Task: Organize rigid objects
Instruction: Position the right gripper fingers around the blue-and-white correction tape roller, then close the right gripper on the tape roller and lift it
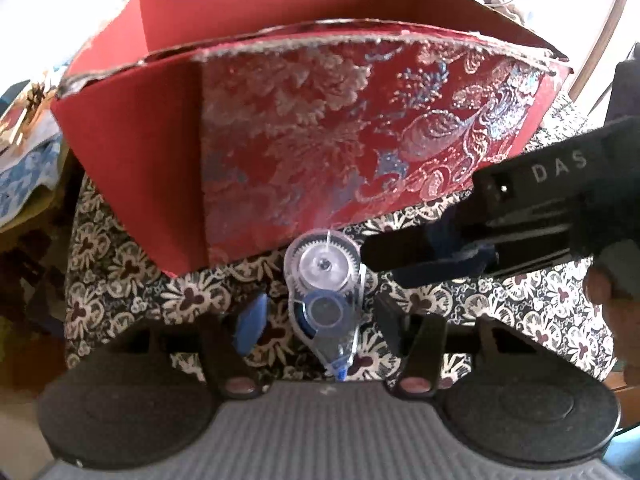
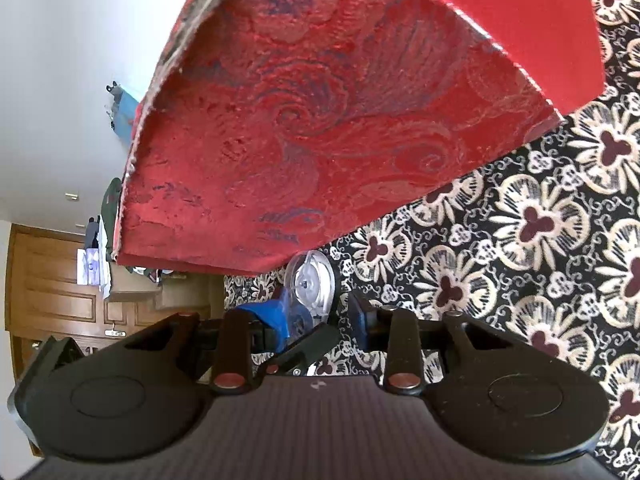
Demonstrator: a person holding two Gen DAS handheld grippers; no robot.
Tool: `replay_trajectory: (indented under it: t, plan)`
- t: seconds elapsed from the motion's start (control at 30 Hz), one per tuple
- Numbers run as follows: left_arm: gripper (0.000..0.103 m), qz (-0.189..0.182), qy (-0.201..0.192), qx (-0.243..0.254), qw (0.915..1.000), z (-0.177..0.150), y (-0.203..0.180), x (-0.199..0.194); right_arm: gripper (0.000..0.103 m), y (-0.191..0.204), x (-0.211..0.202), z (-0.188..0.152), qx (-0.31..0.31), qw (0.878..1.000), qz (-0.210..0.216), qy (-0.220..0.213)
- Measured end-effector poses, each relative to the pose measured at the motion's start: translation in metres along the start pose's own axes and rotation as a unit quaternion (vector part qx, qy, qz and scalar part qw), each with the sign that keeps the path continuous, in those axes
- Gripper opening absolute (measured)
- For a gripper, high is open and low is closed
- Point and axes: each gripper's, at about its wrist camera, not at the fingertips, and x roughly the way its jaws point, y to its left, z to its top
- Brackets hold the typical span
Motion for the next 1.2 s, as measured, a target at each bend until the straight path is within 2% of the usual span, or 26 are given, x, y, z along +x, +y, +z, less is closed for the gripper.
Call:
replay_trajectory:
  t: [0.2,0.27,0.47,0.73,1.2]
  plan:
    - [0.045,0.002,0.004,-0.010,0.9999,0.000,-0.001,-0.002,0.017,0.005,0.010,0.003,-0.010,1.000,-0.002,0.002]
    - [0.039,0.002,0.009,-0.009,0.9999,0.007,0.001,0.000,0.017,0.004,0.011,0.002,-0.009,1.000,-0.002,-0.002]
    - [0.038,0.004,0.023,-0.026,0.9994,0.023,0.000,0.006,0.017,-0.005,0.007,0.006,0.021,1.000,0.011,-0.003]
    - [0.038,0.010,0.040,-0.022,0.9989,0.032,-0.005,0.005,0.017,-0.007,0.001,0.009,0.008,1.000,0.004,-0.005]
    - [0.038,-0.030,0.046,-0.057,0.9968,0.041,0.019,0.008,0.018,-0.003,0.003,0.011,0.016,1.000,0.007,-0.001]
